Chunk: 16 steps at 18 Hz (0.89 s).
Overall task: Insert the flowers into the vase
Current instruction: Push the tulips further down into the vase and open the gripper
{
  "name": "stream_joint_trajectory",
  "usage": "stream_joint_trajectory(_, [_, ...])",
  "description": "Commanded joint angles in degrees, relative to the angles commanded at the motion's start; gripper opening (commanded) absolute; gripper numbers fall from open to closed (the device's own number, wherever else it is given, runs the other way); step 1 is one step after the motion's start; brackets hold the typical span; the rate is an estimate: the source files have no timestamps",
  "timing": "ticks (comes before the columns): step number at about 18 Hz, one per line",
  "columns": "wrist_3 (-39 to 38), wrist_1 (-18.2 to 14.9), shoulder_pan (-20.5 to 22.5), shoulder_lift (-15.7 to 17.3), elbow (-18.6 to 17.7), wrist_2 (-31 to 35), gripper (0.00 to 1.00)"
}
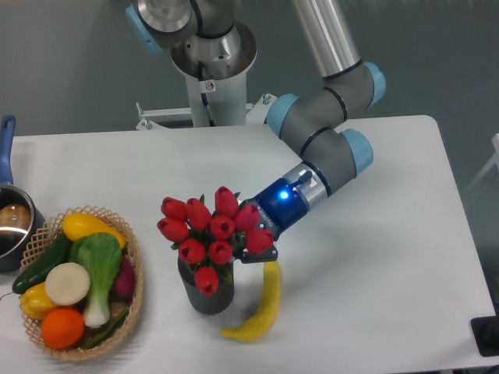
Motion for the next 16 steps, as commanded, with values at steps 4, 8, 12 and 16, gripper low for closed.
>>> stream_joint_trajectory(4, [0.7, 0.1, -0.1, -0.4, -0.4, 0.0, 0.26])
stream_joint_trajectory(8, [1.0, 0.1, -0.1, -0.4, -0.5, 0.0, 0.28])
stream_joint_trajectory(12, [2.1, 0.1, 0.1, -0.4, -0.6, -0.1, 0.47])
stream_joint_trajectory(16, [3.3, 0.1, 0.2, -0.5, -0.6, -0.1, 0.67])
